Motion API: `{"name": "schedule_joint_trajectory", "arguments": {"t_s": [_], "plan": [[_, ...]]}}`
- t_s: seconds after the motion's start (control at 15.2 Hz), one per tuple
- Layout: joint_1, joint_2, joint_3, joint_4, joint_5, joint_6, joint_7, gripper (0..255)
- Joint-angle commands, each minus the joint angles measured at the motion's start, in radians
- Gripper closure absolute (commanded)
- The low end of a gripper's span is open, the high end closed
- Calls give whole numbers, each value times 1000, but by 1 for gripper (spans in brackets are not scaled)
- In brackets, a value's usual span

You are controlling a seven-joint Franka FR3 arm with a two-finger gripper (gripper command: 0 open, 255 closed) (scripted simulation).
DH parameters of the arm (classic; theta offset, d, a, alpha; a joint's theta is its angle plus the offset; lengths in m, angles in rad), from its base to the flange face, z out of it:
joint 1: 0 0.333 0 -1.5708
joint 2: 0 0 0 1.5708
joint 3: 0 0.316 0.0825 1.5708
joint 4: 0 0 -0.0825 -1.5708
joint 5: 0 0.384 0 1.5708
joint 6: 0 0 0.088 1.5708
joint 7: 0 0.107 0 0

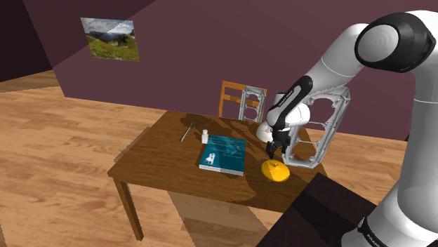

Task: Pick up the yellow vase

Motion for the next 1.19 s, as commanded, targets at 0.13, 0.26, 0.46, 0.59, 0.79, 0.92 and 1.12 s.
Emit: {"name": "schedule_joint_trajectory", "arguments": {"t_s": [0.13, 0.26, 0.46, 0.59, 0.79, 0.92, 1.12], "plan": [[-14, 70, 16, 23, 24, 42, -16, 0], [-20, 98, 23, 29, 33, 63, -22, 0], [-28, 135, 34, 39, 45, 90, -29, 0], [-28, 134, 34, 39, 44, 88, -29, 255], [-28, 134, 34, 40, 44, 88, -29, 255], [-28, 134, 34, 40, 44, 88, -29, 255], [-28, 133, 33, 39, 44, 88, -29, 255]]}}
